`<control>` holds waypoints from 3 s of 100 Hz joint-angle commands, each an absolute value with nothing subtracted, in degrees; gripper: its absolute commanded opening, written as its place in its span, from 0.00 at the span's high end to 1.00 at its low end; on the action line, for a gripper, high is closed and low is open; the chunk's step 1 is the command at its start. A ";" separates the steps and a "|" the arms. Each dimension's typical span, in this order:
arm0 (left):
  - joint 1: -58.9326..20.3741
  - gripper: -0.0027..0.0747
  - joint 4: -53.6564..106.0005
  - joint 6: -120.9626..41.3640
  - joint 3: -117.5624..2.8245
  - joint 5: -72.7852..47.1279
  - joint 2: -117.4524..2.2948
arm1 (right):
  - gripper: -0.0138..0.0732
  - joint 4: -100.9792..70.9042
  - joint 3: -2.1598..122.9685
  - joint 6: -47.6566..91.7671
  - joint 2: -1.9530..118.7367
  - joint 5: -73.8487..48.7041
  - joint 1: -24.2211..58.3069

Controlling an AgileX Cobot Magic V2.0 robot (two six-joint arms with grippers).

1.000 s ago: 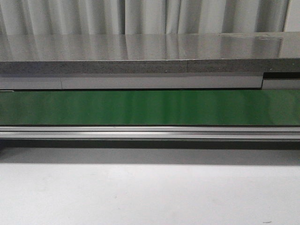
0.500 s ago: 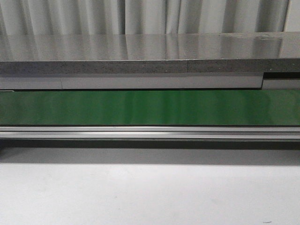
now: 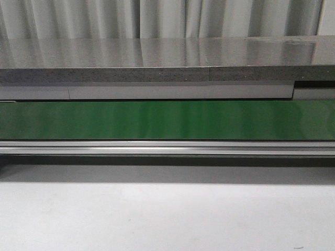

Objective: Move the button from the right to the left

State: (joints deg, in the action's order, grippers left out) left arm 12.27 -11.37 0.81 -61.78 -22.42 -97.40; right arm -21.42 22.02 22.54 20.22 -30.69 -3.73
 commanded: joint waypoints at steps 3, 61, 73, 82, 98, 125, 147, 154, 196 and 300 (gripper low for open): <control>11.50 0.40 -11.63 0.88 -63.63 -18.72 -90.70 | 0.92 -22.38 23.43 22.30 20.51 -26.40 -3.97; -1.23 0.40 -10.18 0.88 -55.72 -18.51 -64.37 | 0.92 -22.38 23.43 22.30 20.51 -26.40 -3.97; -4.02 0.40 -8.70 0.88 -51.82 -18.64 -58.70 | 0.92 -22.38 23.43 22.30 20.51 -26.40 -3.97; -5.50 0.40 -7.50 0.88 -48.47 -18.64 -54.37 | 0.92 -22.38 23.43 22.30 20.51 -26.40 -3.97; -6.93 0.40 -6.73 0.88 -42.36 -18.64 -46.77 | 0.92 -22.38 23.43 22.30 20.51 -26.40 -3.97; -6.93 0.44 -6.08 0.88 -33.49 -18.64 -34.52 | 0.92 -22.38 23.43 22.30 20.51 -26.40 -3.97; -6.93 0.72 -5.66 0.88 -29.84 -18.76 -28.82 | 0.92 -22.38 23.43 22.30 20.51 -26.40 -3.97; -6.93 0.85 -5.66 0.88 -29.74 -18.89 -28.48 | 0.92 -22.38 23.43 22.30 20.51 -26.40 -3.97; -6.93 0.96 -5.66 0.88 -29.74 -18.77 -28.48 | 0.92 -22.38 23.43 22.30 20.51 -26.40 -3.97; -6.93 0.96 -5.95 0.88 -14.02 7.66 -20.08 | 0.92 -22.38 23.43 22.30 20.51 -26.40 -3.97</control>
